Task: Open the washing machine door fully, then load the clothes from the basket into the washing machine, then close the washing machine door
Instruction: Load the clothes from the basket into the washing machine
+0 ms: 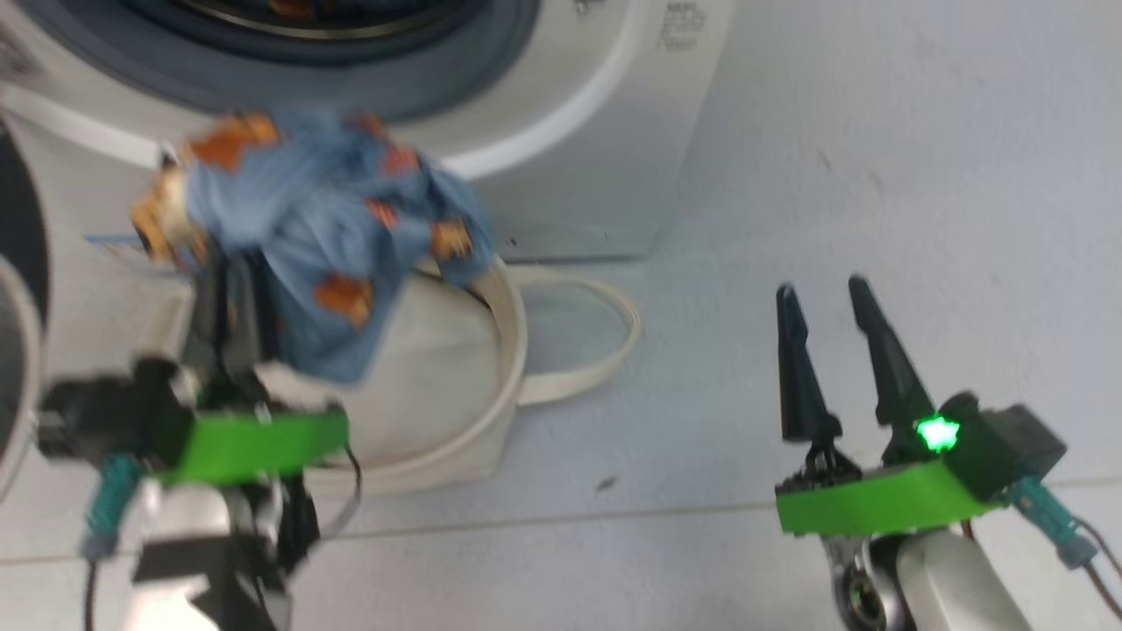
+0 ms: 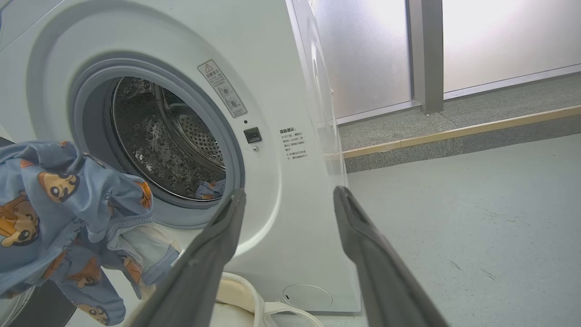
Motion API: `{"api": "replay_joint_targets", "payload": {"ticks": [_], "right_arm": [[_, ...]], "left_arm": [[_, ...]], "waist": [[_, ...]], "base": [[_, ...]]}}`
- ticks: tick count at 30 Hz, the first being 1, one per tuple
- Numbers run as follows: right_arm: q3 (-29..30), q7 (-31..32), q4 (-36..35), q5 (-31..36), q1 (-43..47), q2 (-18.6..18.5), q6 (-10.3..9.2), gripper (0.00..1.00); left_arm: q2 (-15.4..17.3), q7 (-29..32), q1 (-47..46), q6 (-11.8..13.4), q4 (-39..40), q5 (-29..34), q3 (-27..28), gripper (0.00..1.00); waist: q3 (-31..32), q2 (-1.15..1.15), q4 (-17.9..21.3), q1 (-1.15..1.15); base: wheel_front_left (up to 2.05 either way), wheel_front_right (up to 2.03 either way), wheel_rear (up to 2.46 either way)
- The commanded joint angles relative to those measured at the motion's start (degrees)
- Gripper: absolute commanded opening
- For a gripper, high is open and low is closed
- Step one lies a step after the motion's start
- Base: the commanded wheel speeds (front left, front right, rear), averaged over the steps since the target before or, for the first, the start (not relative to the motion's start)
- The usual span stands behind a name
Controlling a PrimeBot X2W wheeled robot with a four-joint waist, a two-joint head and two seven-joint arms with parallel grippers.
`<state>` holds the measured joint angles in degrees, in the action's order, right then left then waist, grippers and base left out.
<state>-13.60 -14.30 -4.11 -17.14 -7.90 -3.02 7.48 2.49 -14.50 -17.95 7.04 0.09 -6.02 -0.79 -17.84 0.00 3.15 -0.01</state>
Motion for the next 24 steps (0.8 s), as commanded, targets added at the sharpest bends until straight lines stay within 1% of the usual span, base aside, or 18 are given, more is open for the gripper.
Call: {"api": "replay_joint_targets", "payload": {"ticks": [1,5,8,10,11,14,17,20,24], "right_arm": [[-0.9,-0.7,-2.5,0.5,-2.1,0.1,0.01,1.00],[-0.8,-0.7,-3.8,0.5,-4.5,0.1,0.01,1.00],[-1.3,-0.7,-4.9,-0.3,-6.1,0.1,0.01,1.00],[-1.5,-0.7,-5.3,-0.8,-7.1,0.1,0.01,1.00],[-1.5,-0.7,-5.3,-0.8,-7.1,0.1,0.01,1.00],[-1.6,-0.7,-5.5,-1.6,-8.6,0.1,0.01,1.00],[-2.1,-0.7,-5.8,-2.3,-10.0,0.1,0.01,1.00],[-2.8,-0.7,-6.1,-2.8,-11.0,0.1,0.01,1.00],[-2.5,-0.7,-6.4,-3.6,-11.7,0.1,0.01,1.00]], "left_arm": [[0.8,-0.5,-4.7,-0.7,1.2,0.8,3.0,0.00],[2.0,-0.5,-14.2,-2.8,-1.4,1.2,5.8,0.00],[3.5,-0.5,-21.9,-4.1,-4.4,1.7,7.7,0.00],[4.7,-0.5,-27.0,-4.7,-6.4,2.3,8.5,0.00],[4.7,-0.5,-27.0,-4.7,-6.4,2.3,8.5,0.00],[6.2,-0.5,-34.4,-5.3,-10.3,3.2,9.0,0.00],[7.6,-0.5,-41.7,-5.2,-15.6,3.3,9.9,0.00],[9.2,-0.5,-49.1,-4.3,-20.5,3.1,11.7,0.00],[11.6,-0.5,-58.0,-2.8,-23.2,4.4,12.3,0.00]], "waist": [[-6.0,0.00,2.7,0.01],[-11.8,0.00,4.4,0.01],[-15.9,0.00,5.6,0.01],[-18.3,0.00,6.4,0.01],[-18.3,0.00,6.4,0.01],[-21.6,0.00,7.6,0.01],[-24.3,0.00,8.8,0.01],[-26.6,0.00,10.3,0.01],[-29.0,0.00,11.8,0.01]], "base": [[0.00,0.00,0.00],[0.00,0.00,0.00],[0.00,0.00,0.00],[0.00,0.00,0.00],[0.00,0.00,0.00],[0.00,0.00,0.00],[0.00,0.00,0.00],[0.00,0.00,0.00],[0.00,0.00,0.00]]}}
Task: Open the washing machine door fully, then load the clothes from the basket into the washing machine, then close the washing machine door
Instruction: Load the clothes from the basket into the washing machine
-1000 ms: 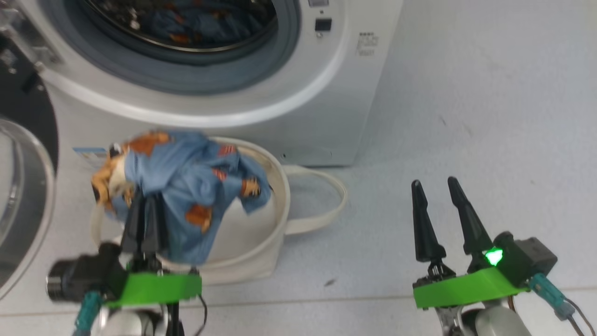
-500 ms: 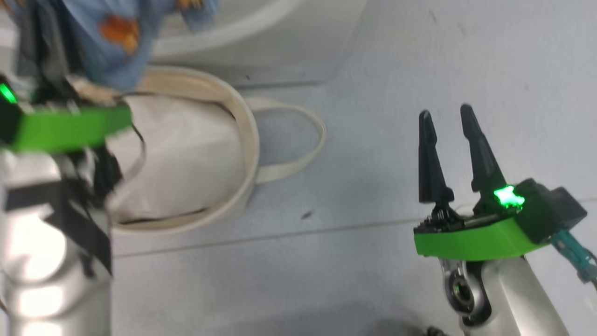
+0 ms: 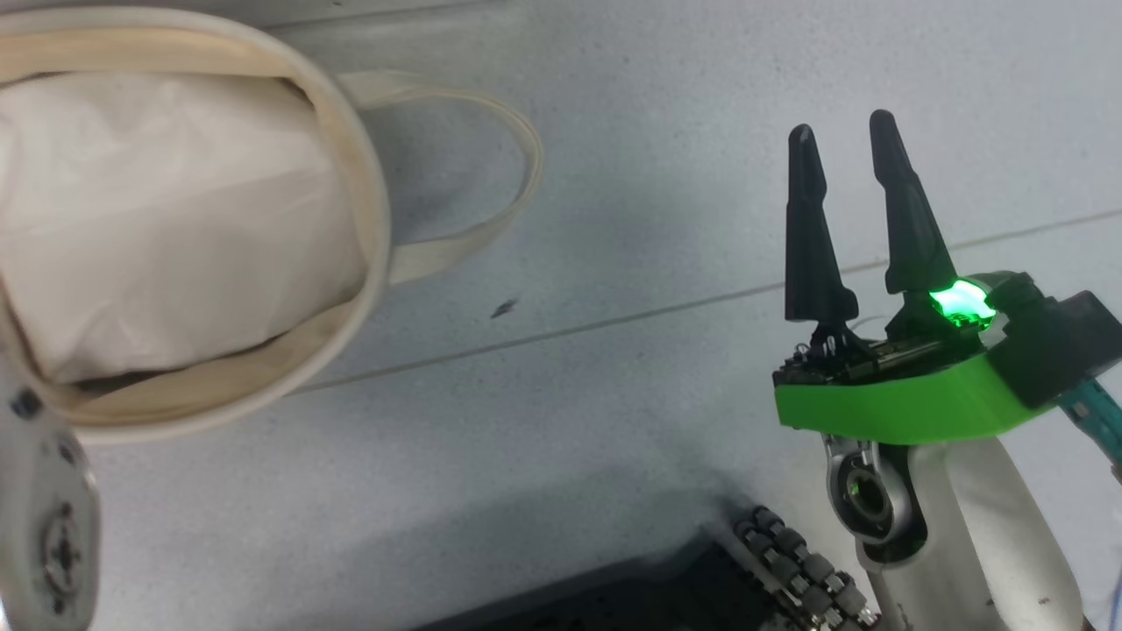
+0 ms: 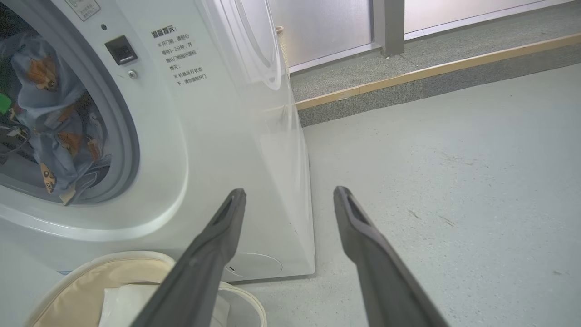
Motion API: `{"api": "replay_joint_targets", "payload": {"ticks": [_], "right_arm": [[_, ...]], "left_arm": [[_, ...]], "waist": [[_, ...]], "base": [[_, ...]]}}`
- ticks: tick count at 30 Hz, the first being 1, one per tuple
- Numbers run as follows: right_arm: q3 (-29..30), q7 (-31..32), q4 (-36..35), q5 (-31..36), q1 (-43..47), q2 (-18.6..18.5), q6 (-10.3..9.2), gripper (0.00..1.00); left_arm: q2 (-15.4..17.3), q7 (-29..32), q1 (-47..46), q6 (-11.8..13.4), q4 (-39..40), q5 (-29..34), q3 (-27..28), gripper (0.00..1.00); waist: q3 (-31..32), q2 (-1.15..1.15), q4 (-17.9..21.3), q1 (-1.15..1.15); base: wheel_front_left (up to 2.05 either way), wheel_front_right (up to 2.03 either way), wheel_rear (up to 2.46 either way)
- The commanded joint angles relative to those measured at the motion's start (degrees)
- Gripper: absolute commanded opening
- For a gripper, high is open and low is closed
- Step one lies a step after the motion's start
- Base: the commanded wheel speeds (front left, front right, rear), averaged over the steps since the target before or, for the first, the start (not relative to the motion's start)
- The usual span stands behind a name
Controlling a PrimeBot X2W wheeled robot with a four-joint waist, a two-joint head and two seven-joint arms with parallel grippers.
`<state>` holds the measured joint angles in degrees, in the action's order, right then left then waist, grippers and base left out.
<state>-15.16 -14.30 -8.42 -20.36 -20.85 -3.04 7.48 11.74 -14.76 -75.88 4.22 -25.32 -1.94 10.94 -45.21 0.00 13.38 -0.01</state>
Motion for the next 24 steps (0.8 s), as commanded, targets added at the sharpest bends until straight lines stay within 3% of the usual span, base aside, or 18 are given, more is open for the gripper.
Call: {"api": "replay_joint_targets", "payload": {"ticks": [1,7,8,9,15,24], "right_arm": [[-0.9,-0.7,-2.1,-0.6,1.1,0.2,0.01,1.00],[-1.0,-0.7,-1.8,-1.1,1.2,0.2,0.01,1.00],[-1.1,-0.7,-1.8,-1.1,1.3,0.2,0.01,1.00],[-1.1,-0.7,-1.7,-1.0,1.2,0.2,0.01,1.00],[-1.1,-0.7,-1.4,0.3,1.4,0.2,0.01,1.00],[-2.0,-0.7,-0.4,2.6,1.9,0.2,0.01,1.00]], "left_arm": [[2.8,-0.2,-2.0,0.5,2.7,0.7,0.7,0.00],[3.3,-0.2,-5.9,2.7,0.3,2.1,0.1,0.00],[3.2,-0.2,-5.8,3.3,-1.0,2.3,0.0,0.62],[3.3,-0.2,-5.6,3.8,-2.2,2.6,-0.1,1.00],[2.6,-0.2,-2.6,4.3,-4.3,2.1,-0.7,1.00],[-0.5,-0.2,9.6,2.4,1.9,0.7,-1.7,1.00]], "waist": [[-2.1,0.00,1.9,0.01],[-3.0,0.00,2.5,0.01],[-3.0,0.00,2.5,0.01],[-2.9,0.00,2.4,0.01],[-2.0,0.00,0.8,0.01],[4.1,0.00,-2.3,0.01]], "base": [[0.00,0.00,0.00],[0.00,0.00,0.00],[0.00,0.00,0.00],[0.00,0.00,0.00],[0.00,0.00,0.00],[0.00,0.00,0.00]]}}
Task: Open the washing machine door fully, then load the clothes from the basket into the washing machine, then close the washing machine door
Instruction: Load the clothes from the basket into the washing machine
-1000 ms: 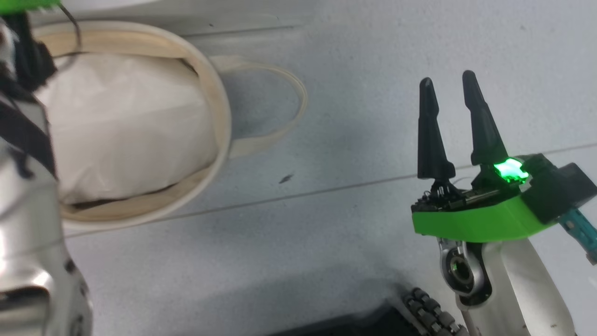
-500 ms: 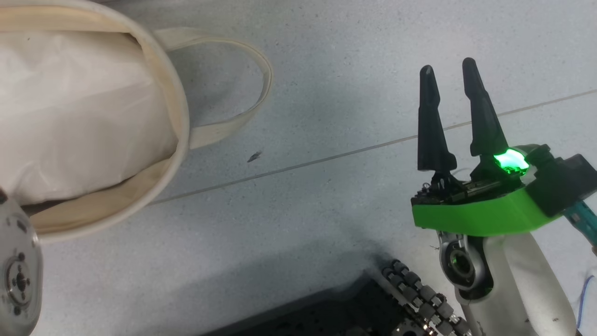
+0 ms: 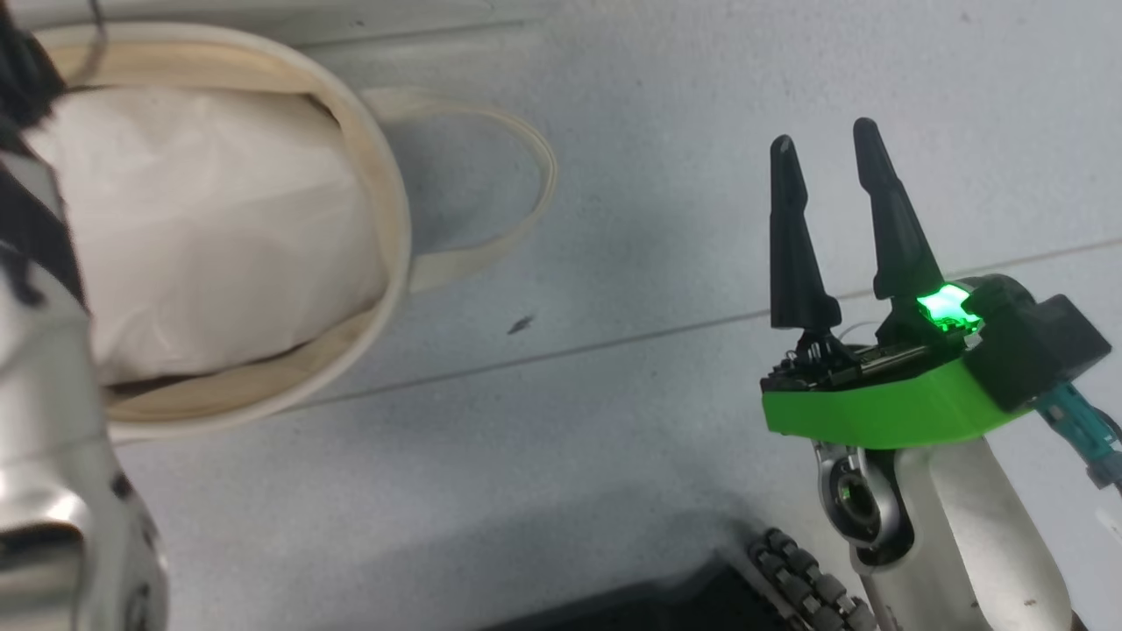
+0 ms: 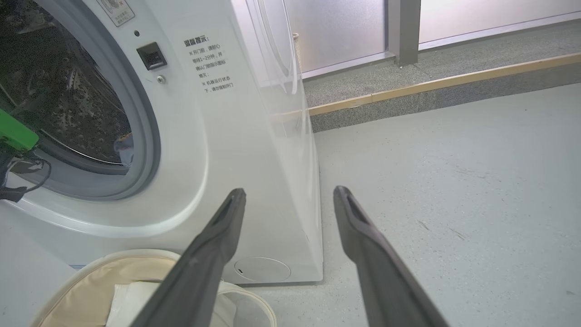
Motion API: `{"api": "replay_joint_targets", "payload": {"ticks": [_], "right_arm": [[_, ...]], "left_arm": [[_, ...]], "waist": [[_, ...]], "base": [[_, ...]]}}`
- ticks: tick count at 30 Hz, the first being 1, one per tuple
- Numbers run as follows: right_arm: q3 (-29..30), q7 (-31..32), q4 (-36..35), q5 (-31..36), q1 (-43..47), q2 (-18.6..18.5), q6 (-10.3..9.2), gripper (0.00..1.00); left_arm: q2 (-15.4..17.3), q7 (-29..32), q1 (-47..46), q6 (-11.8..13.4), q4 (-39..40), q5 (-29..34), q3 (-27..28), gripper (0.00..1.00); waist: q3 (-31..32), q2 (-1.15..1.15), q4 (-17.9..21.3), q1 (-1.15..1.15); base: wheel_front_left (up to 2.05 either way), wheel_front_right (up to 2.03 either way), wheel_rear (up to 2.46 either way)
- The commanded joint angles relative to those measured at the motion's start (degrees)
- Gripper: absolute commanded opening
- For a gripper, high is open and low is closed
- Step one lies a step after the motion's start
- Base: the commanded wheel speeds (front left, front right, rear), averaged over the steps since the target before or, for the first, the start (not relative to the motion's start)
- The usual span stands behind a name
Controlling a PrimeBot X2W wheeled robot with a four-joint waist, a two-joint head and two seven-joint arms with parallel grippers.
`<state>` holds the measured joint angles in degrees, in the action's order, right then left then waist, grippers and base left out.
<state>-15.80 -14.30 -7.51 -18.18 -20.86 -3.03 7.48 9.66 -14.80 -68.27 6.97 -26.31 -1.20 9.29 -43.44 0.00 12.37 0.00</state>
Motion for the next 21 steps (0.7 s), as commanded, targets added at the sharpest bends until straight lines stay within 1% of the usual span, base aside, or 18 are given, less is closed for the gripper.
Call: {"api": "replay_joint_targets", "payload": {"ticks": [1,6,7,12,16,20,21], "right_arm": [[-1.4,-0.7,-1.1,0.6,2.0,0.1,0.01,1.00],[-1.6,-0.7,0.2,1.2,3.0,0.1,0.01,1.00],[-1.6,-0.7,0.2,1.2,3.0,0.1,0.01,1.00],[-1.3,-0.7,1.6,1.7,5.0,0.1,0.01,1.00],[-1.2,-0.7,2.7,2.2,7.1,0.1,0.01,1.00],[-1.2,-0.7,3.6,2.5,9.5,0.1,0.01,1.00],[-1.1,-0.7,3.7,2.5,10.0,0.1,0.01,1.00]], "left_arm": [[1.0,-0.2,4.0,-0.7,3.4,-0.2,-0.1,1.00],[-2.4,-0.2,15.2,-2.0,6.6,-1.1,-0.1,1.00],[-2.4,-0.2,15.2,-2.0,6.6,-1.1,-0.1,1.00],[-5.2,-0.2,26.7,-3.2,9.5,-2.4,-0.2,1.00],[-6.3,-0.2,35.7,-4.0,11.5,-3.1,-1.5,1.00],[-6.7,-0.2,43.7,-3.8,13.8,-4.6,-3.2,1.00],[-6.7,-0.2,45.5,-3.4,14.4,-5.4,-3.6,1.00]], "waist": [[3.3,0.00,-1.7,0.00],[9.5,0.00,-3.4,0.00],[9.5,0.00,-3.4,0.00],[16.4,0.00,-5.5,0.00],[21.9,0.00,-7.3,0.00],[26.5,0.00,-8.3,0.00],[27.5,0.00,-8.4,0.00]], "base": [[0.00,0.00,0.00],[0.00,0.00,0.00],[0.00,0.00,0.00],[0.00,0.00,0.00],[0.00,0.00,0.00],[0.00,0.00,0.00],[0.00,0.00,0.00]]}}
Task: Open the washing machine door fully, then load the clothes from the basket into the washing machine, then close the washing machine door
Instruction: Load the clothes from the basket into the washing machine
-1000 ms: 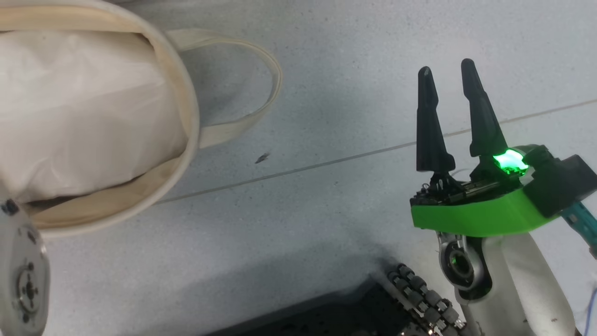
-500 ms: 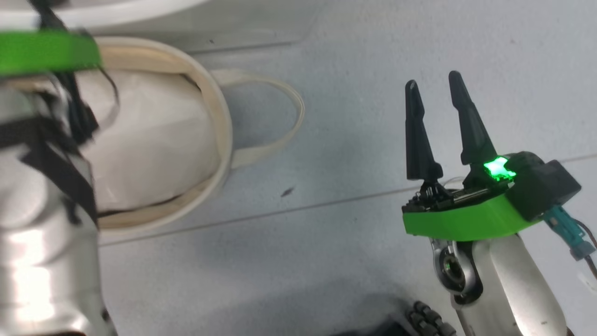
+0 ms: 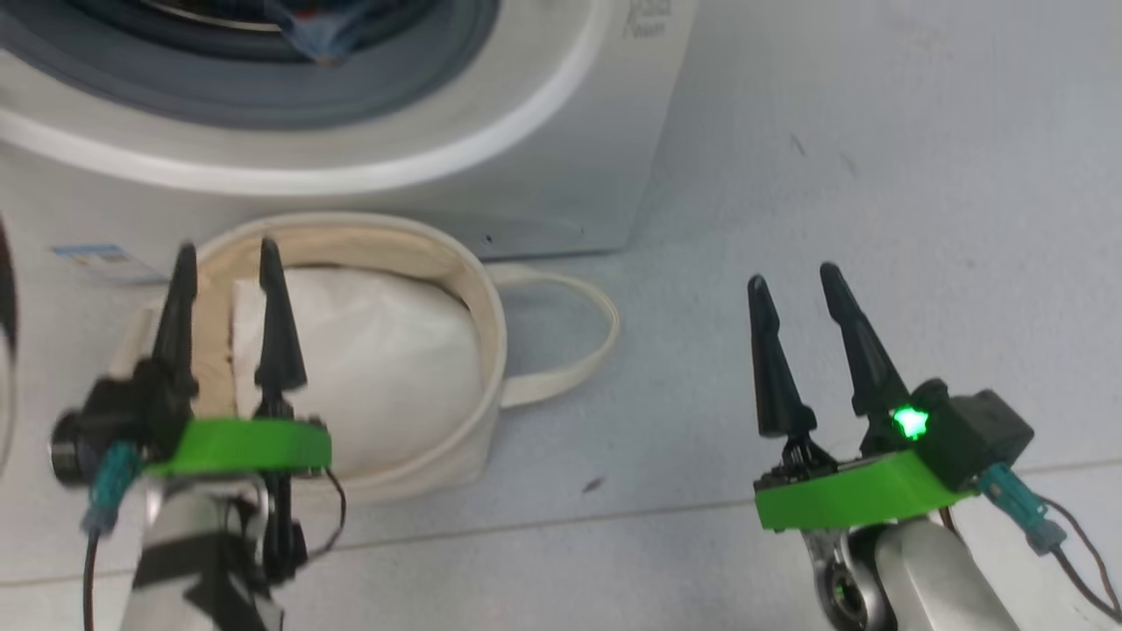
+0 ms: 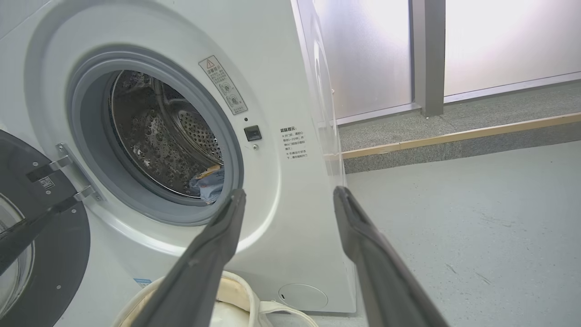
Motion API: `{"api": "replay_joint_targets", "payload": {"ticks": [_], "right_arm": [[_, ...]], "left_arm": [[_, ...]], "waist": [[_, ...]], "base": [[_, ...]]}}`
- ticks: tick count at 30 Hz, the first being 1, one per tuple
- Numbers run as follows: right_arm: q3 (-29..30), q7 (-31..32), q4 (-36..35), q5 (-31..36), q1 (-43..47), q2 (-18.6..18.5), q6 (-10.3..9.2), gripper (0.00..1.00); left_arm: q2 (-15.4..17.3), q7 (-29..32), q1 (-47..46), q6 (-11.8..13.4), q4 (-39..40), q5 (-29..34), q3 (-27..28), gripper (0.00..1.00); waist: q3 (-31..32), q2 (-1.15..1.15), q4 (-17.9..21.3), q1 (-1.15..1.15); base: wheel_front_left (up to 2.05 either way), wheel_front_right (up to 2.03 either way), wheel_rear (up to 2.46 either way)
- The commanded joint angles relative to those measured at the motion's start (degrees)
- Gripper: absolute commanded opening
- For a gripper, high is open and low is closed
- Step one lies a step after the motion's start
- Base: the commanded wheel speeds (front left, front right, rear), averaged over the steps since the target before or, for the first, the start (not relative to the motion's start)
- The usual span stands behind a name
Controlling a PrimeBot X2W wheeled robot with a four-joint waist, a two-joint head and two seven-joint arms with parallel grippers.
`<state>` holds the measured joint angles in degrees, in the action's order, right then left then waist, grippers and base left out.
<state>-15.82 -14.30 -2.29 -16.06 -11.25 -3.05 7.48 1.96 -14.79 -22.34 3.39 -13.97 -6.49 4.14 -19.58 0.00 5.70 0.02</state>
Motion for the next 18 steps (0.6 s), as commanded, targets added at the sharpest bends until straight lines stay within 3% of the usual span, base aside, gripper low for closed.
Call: {"api": "replay_joint_targets", "payload": {"ticks": [1,10,14,18], "right_arm": [[-1.0,-0.7,-1.5,0.3,1.0,0.2,0.01,1.00],[0.5,-0.7,-1.3,-0.6,4.8,0.2,0.01,1.00],[0.4,-0.7,-1.1,-0.8,5.3,0.2,0.01,1.00],[0.2,-0.7,-1.1,-1.0,5.4,0.2,0.01,1.00]], "left_arm": [[1.0,-0.2,1.3,0.7,2.9,-1.1,1.1,1.00],[0.9,-0.2,12.6,6.1,11.3,-7.4,-2.2,1.00],[0.9,-0.2,14.4,5.4,11.9,-10.8,-3.6,1.00],[0.9,-0.2,14.4,5.2,12.1,-9.6,-4.2,1.00]], "waist": [[4.6,0.00,-1.8,-0.02],[8.4,0.00,-1.9,-0.02],[9.0,0.00,-1.9,-0.02],[9.4,0.00,-1.8,-0.02]], "base": [[0.00,0.00,0.00],[0.00,0.00,0.00],[0.00,0.00,0.00],[0.00,0.00,0.00]]}}
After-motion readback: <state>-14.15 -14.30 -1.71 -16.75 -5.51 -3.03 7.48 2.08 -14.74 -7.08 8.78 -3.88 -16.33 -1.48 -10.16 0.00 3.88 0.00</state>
